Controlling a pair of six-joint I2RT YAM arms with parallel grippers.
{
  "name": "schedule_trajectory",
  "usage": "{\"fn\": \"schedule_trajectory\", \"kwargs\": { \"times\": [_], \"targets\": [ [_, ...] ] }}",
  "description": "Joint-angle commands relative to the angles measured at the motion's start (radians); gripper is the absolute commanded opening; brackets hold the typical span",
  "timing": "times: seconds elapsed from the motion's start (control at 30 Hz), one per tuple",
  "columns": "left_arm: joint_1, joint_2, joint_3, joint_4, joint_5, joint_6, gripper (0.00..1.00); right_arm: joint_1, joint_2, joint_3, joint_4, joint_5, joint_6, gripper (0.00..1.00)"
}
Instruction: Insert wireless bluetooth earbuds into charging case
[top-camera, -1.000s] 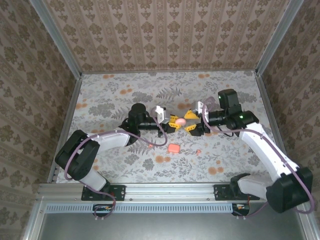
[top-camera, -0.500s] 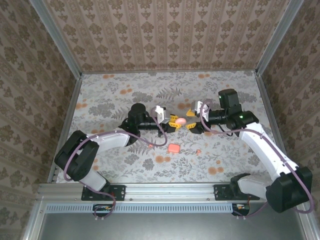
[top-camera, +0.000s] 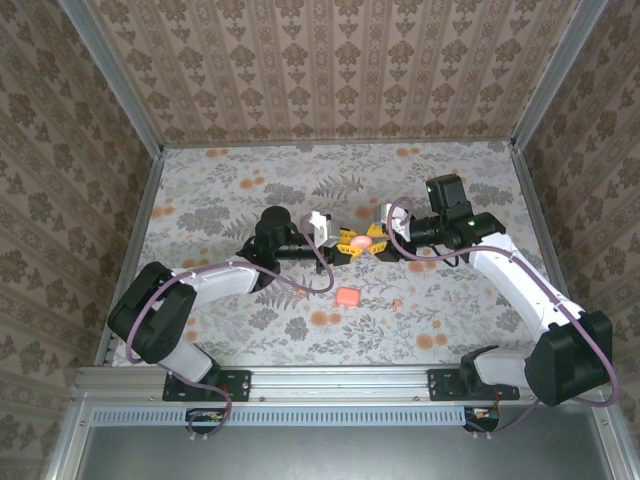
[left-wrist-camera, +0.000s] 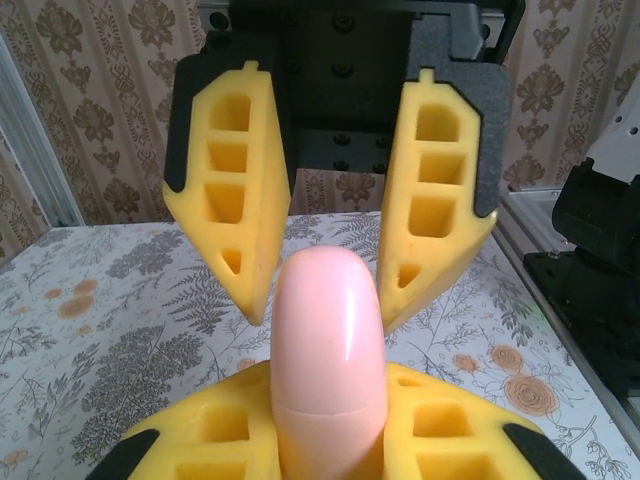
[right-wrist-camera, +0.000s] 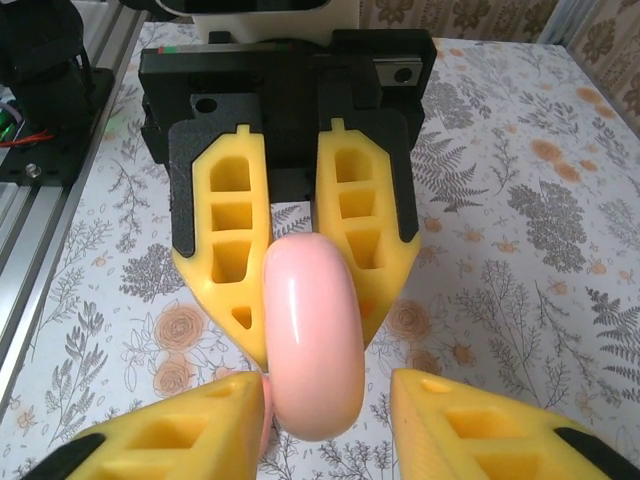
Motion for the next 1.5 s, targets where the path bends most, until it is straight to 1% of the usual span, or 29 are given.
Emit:
{"fn": "schedule_trajectory", "kwargs": {
  "times": [0.0, 0.07, 0.2, 0.23, 0.37, 0.47, 0.53, 0.57, 0.6, 0.63, 0.67, 0.73, 0.83, 0.87, 0.93, 1.0, 1.13, 1.23, 1.47],
  "targets": [
    [-0.011, -0.030, 0.019, 0.011, 0.017, 0.026, 0.11, 0.007, 0.008, 0.027, -0.010, -0.028, -0.040, 0.29],
    [-0.011, -0.032, 0.021, 0.012, 0.017, 0.026, 0.11, 0.008, 0.008, 0.023, 0.007, -0.025, -0.043, 0.23],
    [-0.013, -0.035, 0.018, 0.005, 0.014, 0.033, 0.12, 0.008, 0.009, 0.030, 0.001, -0.018, -0.060, 0.17],
    [-0.013, -0.035, 0.017, 0.002, 0.008, 0.036, 0.15, 0.007, 0.009, 0.031, -0.005, -0.011, -0.066, 0.16],
    [-0.013, -0.041, 0.017, -0.032, -0.007, 0.063, 0.30, -0.001, 0.007, 0.042, -0.049, 0.006, -0.093, 0.15],
    [-0.012, -0.033, 0.005, -0.042, -0.037, 0.090, 0.47, -0.025, 0.005, 0.044, -0.089, 0.014, -0.110, 0.15],
    [-0.007, -0.026, -0.010, -0.039, -0.059, 0.096, 0.54, -0.048, 0.007, 0.048, -0.127, 0.027, -0.126, 0.15],
    [-0.006, -0.023, -0.014, -0.036, -0.069, 0.097, 0.56, -0.058, 0.009, 0.050, -0.143, 0.038, -0.129, 0.15],
    [-0.004, -0.021, -0.023, -0.031, -0.084, 0.095, 0.61, -0.074, 0.014, 0.051, -0.155, 0.053, -0.125, 0.15],
    [-0.002, -0.019, -0.033, -0.028, -0.104, 0.089, 0.68, -0.089, 0.022, 0.051, -0.163, 0.078, -0.116, 0.15],
    [-0.001, -0.017, -0.044, -0.020, -0.122, 0.084, 0.72, -0.099, 0.032, 0.052, -0.178, 0.103, -0.115, 0.15],
    [0.003, -0.012, -0.076, 0.004, -0.185, 0.070, 0.73, -0.116, 0.059, 0.065, -0.229, 0.166, -0.122, 0.15],
    [0.014, 0.005, -0.110, 0.026, -0.245, 0.068, 0.75, -0.135, 0.109, 0.096, -0.312, 0.249, -0.133, 0.15],
    [0.016, 0.009, -0.111, 0.022, -0.292, 0.068, 0.76, -0.141, 0.152, 0.104, -0.333, 0.268, -0.134, 0.15],
    [0.029, 0.022, -0.107, 0.018, -0.310, 0.054, 0.76, -0.161, 0.207, 0.131, -0.379, 0.290, -0.128, 0.15],
    [0.045, 0.034, -0.101, 0.007, -0.354, 0.023, 0.77, -0.190, 0.276, 0.169, -0.422, 0.308, -0.100, 0.15],
    [0.064, 0.034, -0.101, -0.014, -0.386, 0.039, 0.79, -0.232, 0.397, 0.251, -0.499, 0.353, -0.067, 0.16],
    [0.095, 0.038, -0.093, -0.030, -0.380, 0.046, 0.79, -0.267, 0.498, 0.337, -0.555, 0.359, -0.028, 0.16],
    [0.146, 0.056, -0.069, -0.055, -0.354, 0.037, 0.79, -0.300, 0.711, 0.517, -0.705, 0.388, -0.018, 0.15]
  ]
}}
